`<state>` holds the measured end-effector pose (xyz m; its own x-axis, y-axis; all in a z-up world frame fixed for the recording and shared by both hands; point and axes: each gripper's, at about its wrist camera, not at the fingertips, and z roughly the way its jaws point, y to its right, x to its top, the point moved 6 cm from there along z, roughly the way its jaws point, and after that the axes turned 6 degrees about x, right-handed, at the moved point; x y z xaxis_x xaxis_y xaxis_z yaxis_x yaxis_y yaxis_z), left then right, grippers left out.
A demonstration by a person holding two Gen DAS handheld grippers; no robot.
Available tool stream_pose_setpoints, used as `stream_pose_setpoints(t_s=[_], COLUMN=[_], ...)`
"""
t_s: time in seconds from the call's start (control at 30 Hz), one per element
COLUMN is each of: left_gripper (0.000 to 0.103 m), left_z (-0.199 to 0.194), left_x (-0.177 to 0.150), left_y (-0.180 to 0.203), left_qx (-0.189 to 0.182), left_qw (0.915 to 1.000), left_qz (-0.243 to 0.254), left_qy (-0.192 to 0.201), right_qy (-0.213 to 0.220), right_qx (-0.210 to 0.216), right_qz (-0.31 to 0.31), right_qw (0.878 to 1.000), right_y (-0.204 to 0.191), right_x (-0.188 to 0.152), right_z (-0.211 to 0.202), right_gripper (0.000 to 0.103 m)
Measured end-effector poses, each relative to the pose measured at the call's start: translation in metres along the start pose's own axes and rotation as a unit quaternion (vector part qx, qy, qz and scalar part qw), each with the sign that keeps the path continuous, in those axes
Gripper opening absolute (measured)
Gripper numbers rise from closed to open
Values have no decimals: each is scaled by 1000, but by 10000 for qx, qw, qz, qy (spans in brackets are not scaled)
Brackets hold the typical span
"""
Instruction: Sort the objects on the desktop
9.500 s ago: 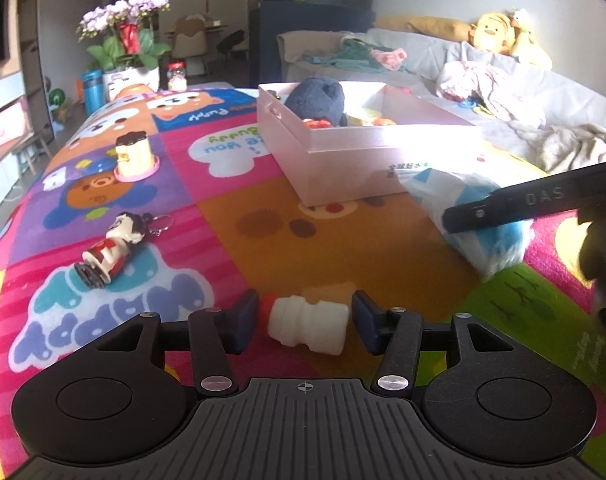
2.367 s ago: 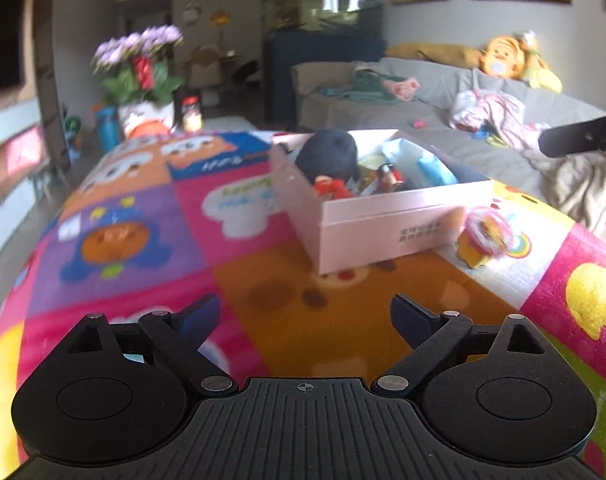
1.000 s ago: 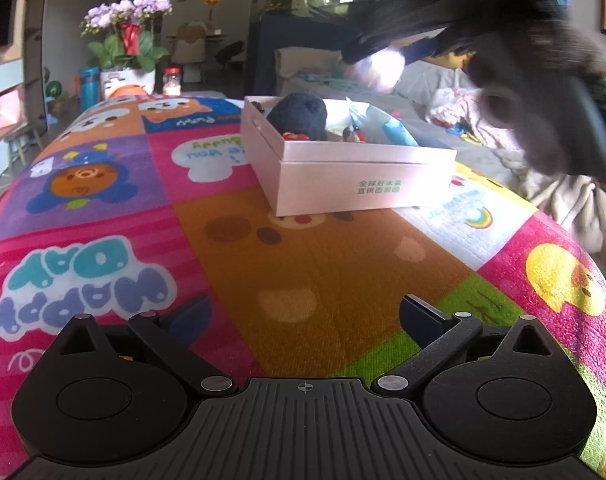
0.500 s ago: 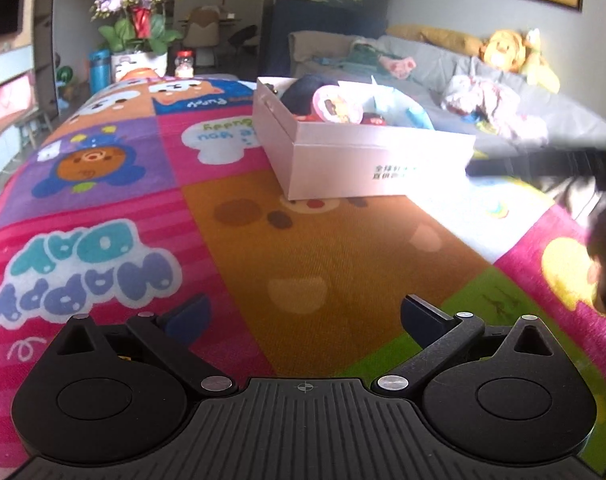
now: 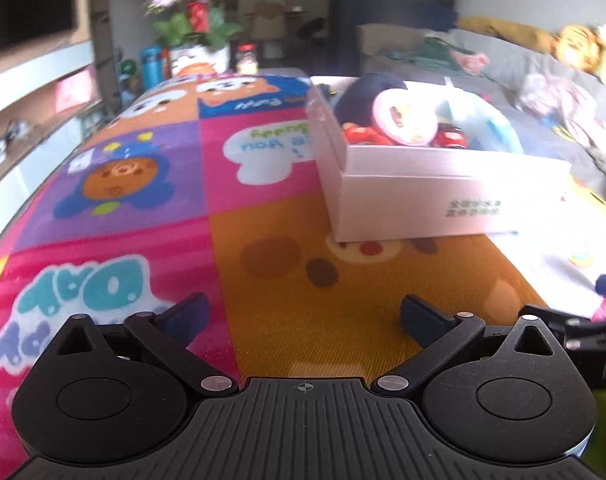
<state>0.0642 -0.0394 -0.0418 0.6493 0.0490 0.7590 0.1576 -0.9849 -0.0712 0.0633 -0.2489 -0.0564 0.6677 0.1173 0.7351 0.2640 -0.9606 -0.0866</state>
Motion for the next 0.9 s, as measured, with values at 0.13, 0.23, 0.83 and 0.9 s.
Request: stream_pose_setpoints(t_s=[0.13,0.23,0.83,0.9], left_gripper=[103,103,103,103], left_z=[-2,-2,-2,-2], left_x=[-2,-3,-3,-3], left_y=[6,2,3,3], left_qx=[199,120,130,130], left_qw=[9998,9999,9999,9999], left_qz=[54,-44,-31,-32], left_qy=[86,53,54,54], right_qy=[239,240,240,240], right_qx=[-29,-38,-42,-41], right_qz=[26,14,15,15], right_qw=[9997,9997,9997,9997], right_y=[0,1,0,0], right_x=[-4,-5,-4,-5], right_z=[-2,-3,-2,-3], right_gripper=[103,103,103,103])
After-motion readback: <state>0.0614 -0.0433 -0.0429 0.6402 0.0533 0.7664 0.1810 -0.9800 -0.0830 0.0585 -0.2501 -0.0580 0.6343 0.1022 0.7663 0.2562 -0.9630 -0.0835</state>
